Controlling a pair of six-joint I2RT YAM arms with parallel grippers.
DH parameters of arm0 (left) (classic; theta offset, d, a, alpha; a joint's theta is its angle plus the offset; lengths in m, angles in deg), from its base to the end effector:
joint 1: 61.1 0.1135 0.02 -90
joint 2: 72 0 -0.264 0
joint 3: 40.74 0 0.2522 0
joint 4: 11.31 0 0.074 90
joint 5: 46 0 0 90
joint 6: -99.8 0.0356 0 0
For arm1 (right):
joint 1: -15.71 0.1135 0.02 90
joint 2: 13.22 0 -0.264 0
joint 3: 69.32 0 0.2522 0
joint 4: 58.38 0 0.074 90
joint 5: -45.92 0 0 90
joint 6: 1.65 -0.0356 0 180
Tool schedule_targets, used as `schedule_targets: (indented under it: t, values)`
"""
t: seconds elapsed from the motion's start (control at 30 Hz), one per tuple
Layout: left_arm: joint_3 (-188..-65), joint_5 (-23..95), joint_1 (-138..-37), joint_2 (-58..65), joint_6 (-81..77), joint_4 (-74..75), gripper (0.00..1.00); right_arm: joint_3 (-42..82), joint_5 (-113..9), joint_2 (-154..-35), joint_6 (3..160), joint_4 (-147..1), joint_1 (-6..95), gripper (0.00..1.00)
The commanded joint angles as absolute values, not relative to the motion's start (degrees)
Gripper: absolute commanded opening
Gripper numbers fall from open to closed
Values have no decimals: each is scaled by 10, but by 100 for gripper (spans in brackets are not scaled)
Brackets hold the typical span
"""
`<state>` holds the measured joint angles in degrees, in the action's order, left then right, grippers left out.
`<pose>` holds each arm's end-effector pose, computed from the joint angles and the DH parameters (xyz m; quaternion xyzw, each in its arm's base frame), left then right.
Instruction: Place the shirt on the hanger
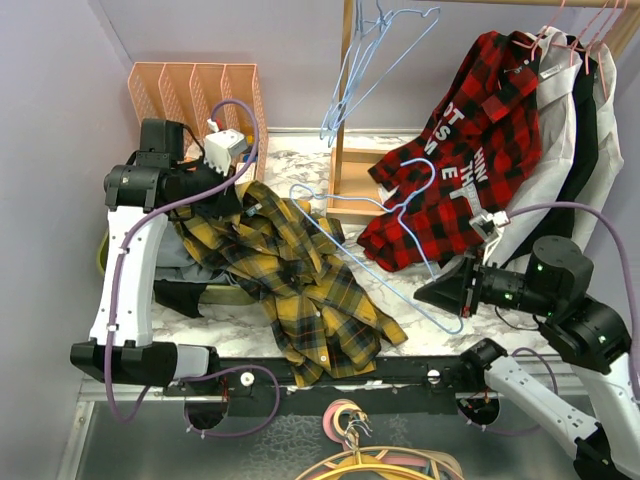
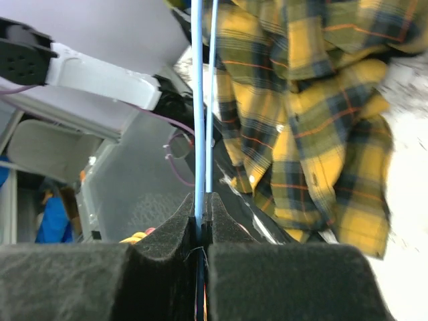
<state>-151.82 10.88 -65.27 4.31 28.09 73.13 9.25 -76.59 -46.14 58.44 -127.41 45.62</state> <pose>0.2298 -0.0363 0.4347 0.2716 0.8634 -0.2249 0.3608 0.0513 0.0516 0.3960 -0.1537 0.8023 0.4657 0.3404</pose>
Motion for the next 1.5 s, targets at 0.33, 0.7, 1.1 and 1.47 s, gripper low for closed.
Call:
schedule_targets:
  t: [0.33, 0.7, 1.1, 1.47]
  values:
    - [-1572, 140, -657, -12, 316, 784, 1, 48, -945, -572, 591, -1041, 457, 1]
    - [-1601, 140, -657, -7, 313, 793, 2, 3, -963, -624, 592, -958, 457, 1]
    - [-1646, 80, -657, 14, 300, 801, 3, 34, -942, -761, 595, -827, 513, 1]
    - [-1619, 67, -657, 15, 302, 802, 4, 96, -886, -886, 611, -764, 587, 1]
